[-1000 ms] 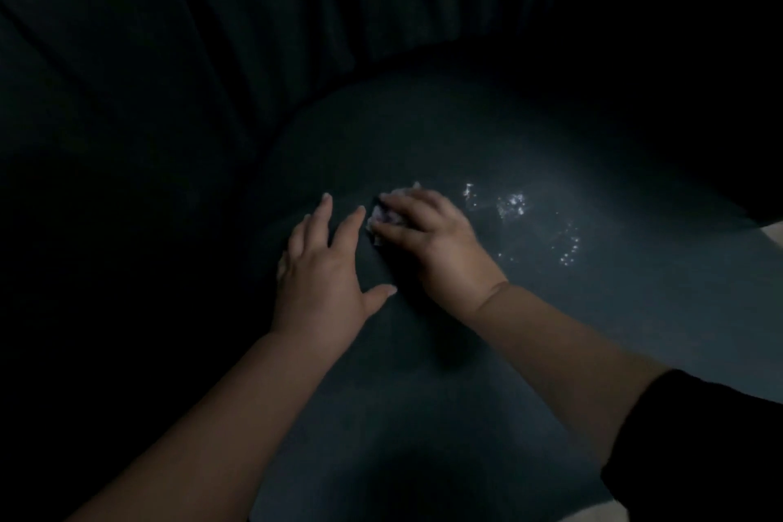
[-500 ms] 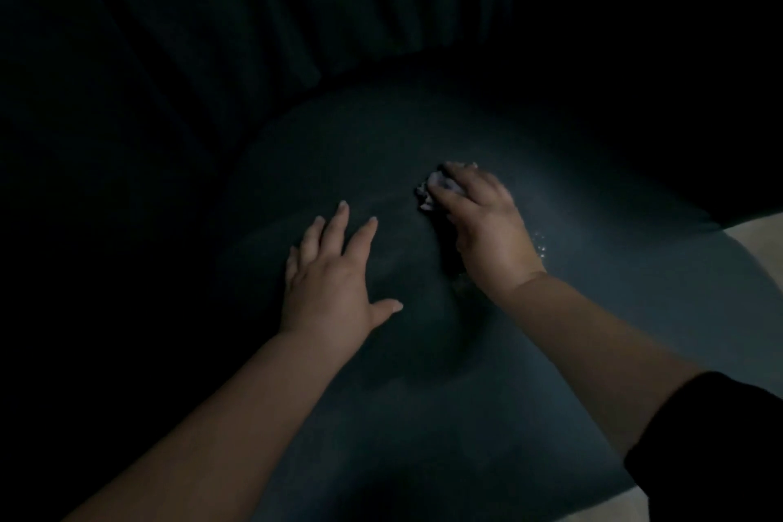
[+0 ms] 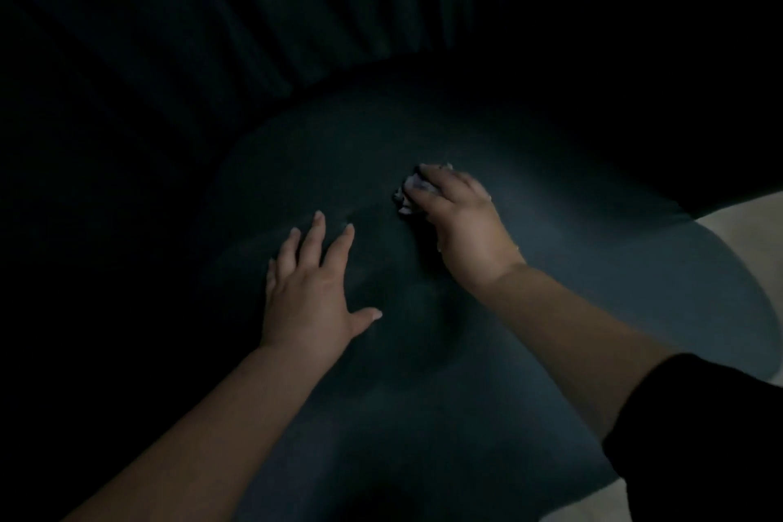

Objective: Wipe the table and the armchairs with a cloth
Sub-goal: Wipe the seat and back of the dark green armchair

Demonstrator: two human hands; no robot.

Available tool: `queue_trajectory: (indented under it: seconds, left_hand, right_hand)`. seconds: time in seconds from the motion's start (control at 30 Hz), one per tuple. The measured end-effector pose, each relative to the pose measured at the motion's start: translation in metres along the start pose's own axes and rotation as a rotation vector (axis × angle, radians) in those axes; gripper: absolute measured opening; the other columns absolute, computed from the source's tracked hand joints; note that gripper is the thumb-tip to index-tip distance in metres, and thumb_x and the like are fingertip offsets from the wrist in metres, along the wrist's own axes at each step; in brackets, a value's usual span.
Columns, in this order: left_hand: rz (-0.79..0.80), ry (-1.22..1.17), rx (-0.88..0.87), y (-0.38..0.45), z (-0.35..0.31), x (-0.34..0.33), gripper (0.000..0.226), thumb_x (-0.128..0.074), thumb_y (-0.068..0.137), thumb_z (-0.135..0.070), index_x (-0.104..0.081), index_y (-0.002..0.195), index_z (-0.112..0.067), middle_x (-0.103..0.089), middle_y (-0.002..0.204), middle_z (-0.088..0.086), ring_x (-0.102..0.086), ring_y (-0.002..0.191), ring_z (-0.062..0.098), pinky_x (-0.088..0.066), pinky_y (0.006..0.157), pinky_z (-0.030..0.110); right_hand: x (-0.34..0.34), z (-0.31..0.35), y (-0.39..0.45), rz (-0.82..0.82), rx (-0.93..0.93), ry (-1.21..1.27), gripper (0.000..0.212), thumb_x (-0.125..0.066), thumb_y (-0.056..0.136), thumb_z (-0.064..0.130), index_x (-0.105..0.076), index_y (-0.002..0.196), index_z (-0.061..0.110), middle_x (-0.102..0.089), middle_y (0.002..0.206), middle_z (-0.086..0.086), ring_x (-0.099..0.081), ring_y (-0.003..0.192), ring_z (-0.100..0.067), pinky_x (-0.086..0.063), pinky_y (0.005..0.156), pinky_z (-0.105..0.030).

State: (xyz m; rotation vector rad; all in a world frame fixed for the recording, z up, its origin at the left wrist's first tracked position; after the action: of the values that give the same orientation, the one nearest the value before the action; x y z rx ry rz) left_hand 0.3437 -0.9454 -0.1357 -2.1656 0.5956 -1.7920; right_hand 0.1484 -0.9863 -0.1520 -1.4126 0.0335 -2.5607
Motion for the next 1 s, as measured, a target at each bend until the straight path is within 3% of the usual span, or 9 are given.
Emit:
queue_trajectory:
  seconds: [0.17,0.27,0.33,0.47,0.63,0.77,0.87,0.93,1.0]
  left_hand:
    - [0.013,-0.014,0.008,0.001,0.000,0.000,0.107,-0.072,0.067,-0.061,-0.006,0.148,-0.038,0.010,0.158,-0.007,0.004,0.143,0.024,-0.016,0.116,0.049]
    - [0.029,0.003,0.005,0.001,0.000,0.002,0.107,-0.070,0.068,-0.063,-0.005,0.149,-0.038,0.009,0.159,-0.006,0.002,0.143,0.025,-0.018,0.116,0.048]
    - [0.021,-0.004,-0.005,0.000,0.000,0.002,0.107,-0.070,0.068,-0.063,-0.006,0.149,-0.038,0.008,0.159,-0.005,0.002,0.143,0.025,-0.018,0.116,0.048]
    - [0.024,-0.022,-0.002,0.000,0.002,0.001,0.107,-0.071,0.068,-0.062,-0.005,0.148,-0.039,0.009,0.158,-0.007,0.004,0.144,0.024,-0.018,0.116,0.049]
    - [0.042,-0.001,0.005,0.001,0.002,0.001,0.107,-0.071,0.068,-0.063,-0.004,0.148,-0.038,0.010,0.158,-0.007,0.004,0.143,0.024,-0.017,0.116,0.049]
    - [0.049,-0.015,-0.006,0.002,0.003,0.003,0.107,-0.070,0.068,-0.062,-0.005,0.149,-0.037,0.010,0.158,-0.006,0.004,0.144,0.025,-0.018,0.116,0.049]
    - [0.034,-0.007,-0.007,0.001,0.003,0.001,0.107,-0.070,0.068,-0.063,-0.004,0.149,-0.038,0.009,0.159,-0.006,0.003,0.144,0.025,-0.019,0.116,0.048]
    - [0.028,0.002,-0.005,0.001,0.002,-0.001,0.107,-0.070,0.068,-0.063,-0.004,0.149,-0.038,0.009,0.158,-0.006,0.003,0.144,0.025,-0.020,0.115,0.048]
    - [0.026,0.008,-0.005,0.002,0.002,-0.001,0.107,-0.071,0.068,-0.062,-0.005,0.149,-0.038,0.009,0.158,-0.005,0.003,0.143,0.025,-0.019,0.116,0.048]
  right_hand:
    - [-0.009,0.017,-0.048,0.056,0.070,0.123,0.045,-0.046,0.083,-0.001,-0.063,0.123,0.013,-0.054,0.134,-0.011,-0.049,0.118,-0.035,-0.041,0.097,-0.051]
    - [0.006,0.012,-0.032,-0.049,0.099,0.124,0.039,-0.057,0.084,-0.004,-0.065,0.120,0.010,-0.058,0.129,-0.013,-0.054,0.112,-0.036,-0.044,0.095,-0.046]
    - [0.015,0.000,-0.010,-0.120,0.010,0.067,0.041,-0.059,0.085,-0.003,-0.061,0.124,0.010,-0.051,0.136,-0.016,-0.048,0.121,-0.038,-0.040,0.100,-0.048]
    - [0.008,-0.009,-0.002,-0.016,-0.108,-0.001,0.050,-0.051,0.091,0.003,-0.046,0.139,0.018,-0.027,0.154,-0.008,-0.020,0.142,-0.030,-0.023,0.113,-0.049]
    - [-0.002,0.011,-0.046,0.040,-0.026,0.075,0.053,-0.047,0.084,-0.009,-0.056,0.131,0.015,-0.043,0.144,-0.010,-0.039,0.129,-0.034,-0.027,0.111,-0.036]
    - [0.016,0.006,-0.040,-0.045,-0.010,0.130,0.047,-0.048,0.081,-0.009,-0.064,0.121,0.011,-0.056,0.131,-0.013,-0.051,0.117,-0.035,-0.039,0.103,-0.040]
    - [0.029,-0.022,-0.015,-0.162,-0.158,0.058,0.056,-0.049,0.078,-0.015,-0.059,0.127,0.011,-0.048,0.139,-0.015,-0.042,0.128,-0.036,-0.032,0.107,-0.046]
    - [0.026,-0.029,-0.016,-0.111,-0.226,0.037,0.063,-0.049,0.076,-0.015,-0.054,0.132,0.012,-0.037,0.148,-0.014,-0.030,0.136,-0.035,-0.024,0.112,-0.045]
    - [0.017,-0.022,-0.030,-0.076,-0.201,0.060,0.063,-0.050,0.075,-0.017,-0.056,0.130,0.012,-0.038,0.147,-0.013,-0.033,0.134,-0.036,-0.023,0.113,-0.041]
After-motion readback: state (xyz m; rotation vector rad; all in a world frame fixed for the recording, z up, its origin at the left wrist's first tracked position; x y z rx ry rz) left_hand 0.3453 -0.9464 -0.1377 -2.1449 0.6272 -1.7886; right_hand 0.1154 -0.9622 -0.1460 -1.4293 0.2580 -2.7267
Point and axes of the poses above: each hand's wrist, its own y-axis towards the middle knuckle, its own x-axis out of the back of the hand, z = x × y, the point moved 2 cm from there along y, towards the middle knuckle
